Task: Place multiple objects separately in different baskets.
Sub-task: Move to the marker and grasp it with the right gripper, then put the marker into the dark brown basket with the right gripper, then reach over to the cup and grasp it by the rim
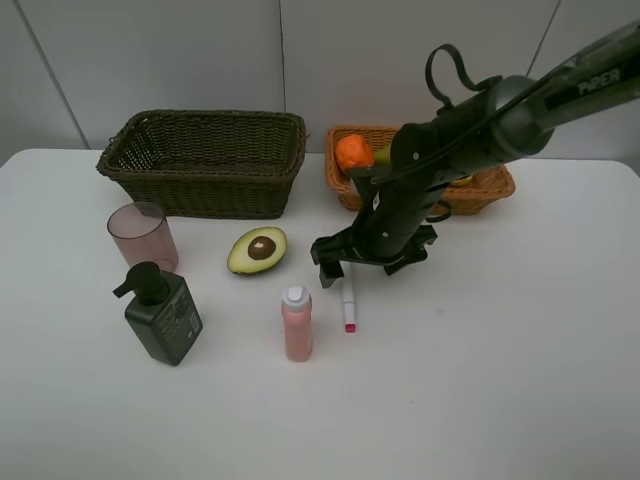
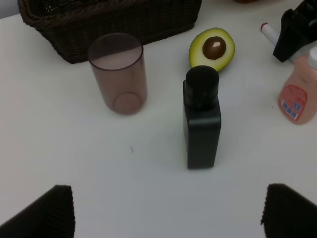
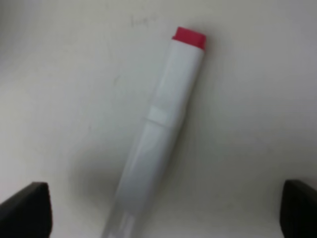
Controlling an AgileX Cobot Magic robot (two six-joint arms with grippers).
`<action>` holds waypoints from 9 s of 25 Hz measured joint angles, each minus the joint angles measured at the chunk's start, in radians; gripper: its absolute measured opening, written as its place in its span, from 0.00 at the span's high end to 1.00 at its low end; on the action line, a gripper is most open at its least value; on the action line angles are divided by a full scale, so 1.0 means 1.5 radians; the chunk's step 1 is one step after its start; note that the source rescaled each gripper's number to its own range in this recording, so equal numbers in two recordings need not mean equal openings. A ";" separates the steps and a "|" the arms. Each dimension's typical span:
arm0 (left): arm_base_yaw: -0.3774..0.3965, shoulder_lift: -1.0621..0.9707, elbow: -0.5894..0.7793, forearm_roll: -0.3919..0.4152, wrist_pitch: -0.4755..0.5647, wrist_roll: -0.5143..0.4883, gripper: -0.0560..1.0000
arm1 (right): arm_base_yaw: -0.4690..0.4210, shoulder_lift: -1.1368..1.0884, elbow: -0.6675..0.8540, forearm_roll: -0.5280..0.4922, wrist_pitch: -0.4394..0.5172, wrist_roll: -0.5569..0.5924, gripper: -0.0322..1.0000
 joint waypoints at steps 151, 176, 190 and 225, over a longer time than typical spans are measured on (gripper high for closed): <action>0.000 0.000 0.000 0.000 0.000 0.000 0.00 | 0.007 0.169 -0.580 0.215 0.096 -0.375 0.01; 0.000 0.000 0.000 0.000 0.000 0.000 0.00 | 0.006 -0.112 -0.532 -0.072 0.477 -0.286 0.00; 0.000 0.000 0.000 0.000 0.000 0.000 0.00 | -0.046 -0.426 -0.091 -0.077 0.480 -0.281 0.00; 0.000 0.000 0.000 0.000 0.000 0.000 0.00 | -0.390 -1.331 0.420 0.016 0.448 -0.205 0.00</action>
